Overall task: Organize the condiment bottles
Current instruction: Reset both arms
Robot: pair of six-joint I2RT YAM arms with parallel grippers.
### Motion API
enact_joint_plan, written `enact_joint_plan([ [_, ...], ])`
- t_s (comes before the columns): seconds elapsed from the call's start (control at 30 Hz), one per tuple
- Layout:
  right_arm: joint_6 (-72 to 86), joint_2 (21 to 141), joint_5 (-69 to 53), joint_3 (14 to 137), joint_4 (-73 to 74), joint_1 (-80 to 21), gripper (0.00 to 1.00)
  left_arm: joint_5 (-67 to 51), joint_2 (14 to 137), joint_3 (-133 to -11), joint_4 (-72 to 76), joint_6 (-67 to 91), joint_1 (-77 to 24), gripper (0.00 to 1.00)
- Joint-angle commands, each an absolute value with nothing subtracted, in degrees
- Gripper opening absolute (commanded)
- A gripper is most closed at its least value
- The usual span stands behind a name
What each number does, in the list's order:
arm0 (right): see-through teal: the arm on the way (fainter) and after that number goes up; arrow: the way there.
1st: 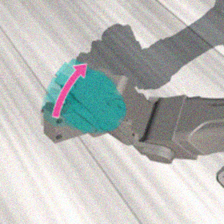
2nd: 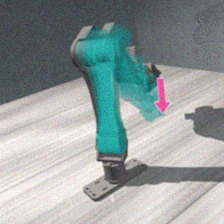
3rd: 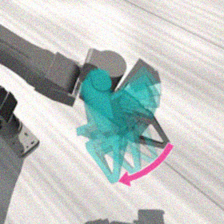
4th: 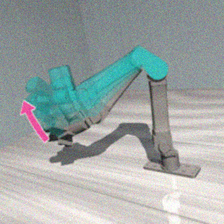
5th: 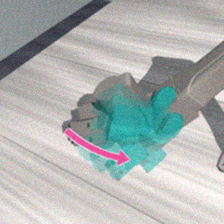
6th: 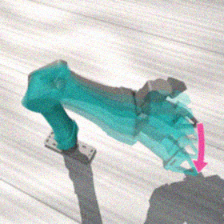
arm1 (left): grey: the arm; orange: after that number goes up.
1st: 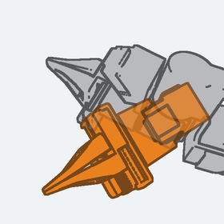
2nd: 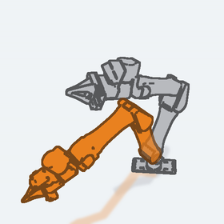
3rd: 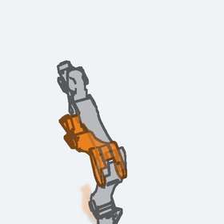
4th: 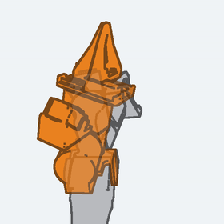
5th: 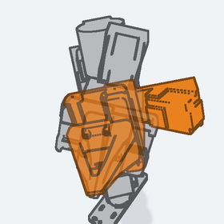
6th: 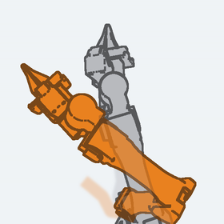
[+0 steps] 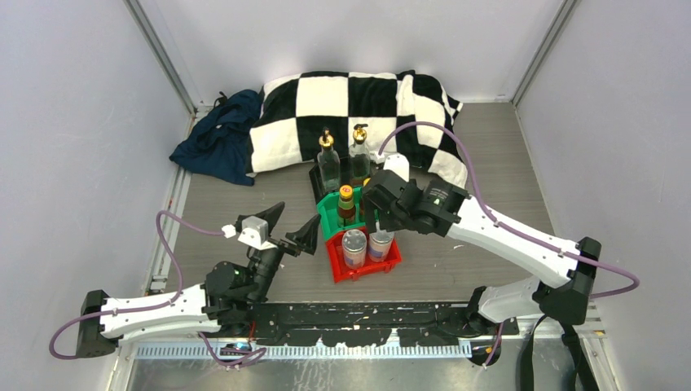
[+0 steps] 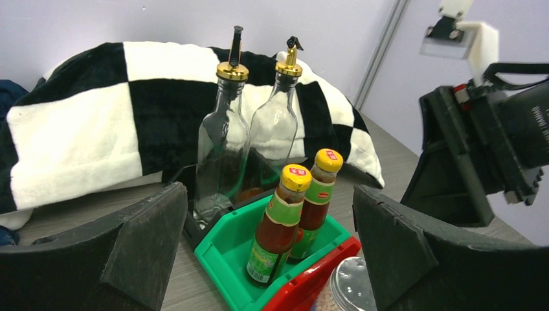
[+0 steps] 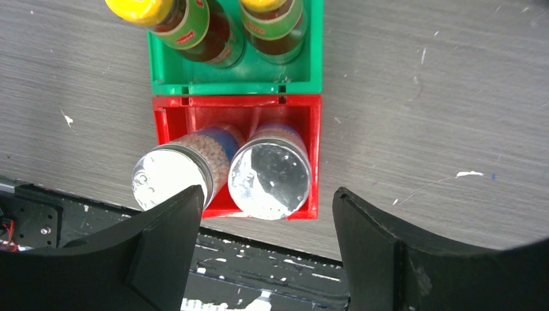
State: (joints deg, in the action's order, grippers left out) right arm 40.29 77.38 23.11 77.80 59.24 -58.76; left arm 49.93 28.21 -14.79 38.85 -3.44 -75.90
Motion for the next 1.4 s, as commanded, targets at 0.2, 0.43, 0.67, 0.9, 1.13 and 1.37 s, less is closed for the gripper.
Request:
enact_joint_plan([
  [0.2,27.5,68.3,37.9,79.5,53.9,-59.0,0.81,50.0,28.8,-24.7,34.2,-13.7,-75.7,1.0],
  [0.43,17.9,62.5,49.6,74.5,44.8,-58.6,0.89,41.5,32.8,-34.8,20.4,-12.5,-67.5,1.0],
  [0.67,13.2,57.5,53.2,70.5,38.6,-53.5,0.99,22.5,40.7,-43.5,7.7,1.0,-47.0,1.0],
  [0.9,12.1,57.2,51.5,68.4,36.8,-46.1,1.0,8.2,51.7,-48.5,6.7,10.5,-29.7,1.0],
  [1.13,11.7,57.4,48.3,66.6,33.4,-39.1,1.0,5.1,57.0,-47.8,8.4,13.5,-20.6,1.0],
  [1.37,13.2,60.2,44.9,66.9,31.3,-33.3,1.0,4.2,60.3,-44.3,11.6,16.8,-12.3,1.0],
])
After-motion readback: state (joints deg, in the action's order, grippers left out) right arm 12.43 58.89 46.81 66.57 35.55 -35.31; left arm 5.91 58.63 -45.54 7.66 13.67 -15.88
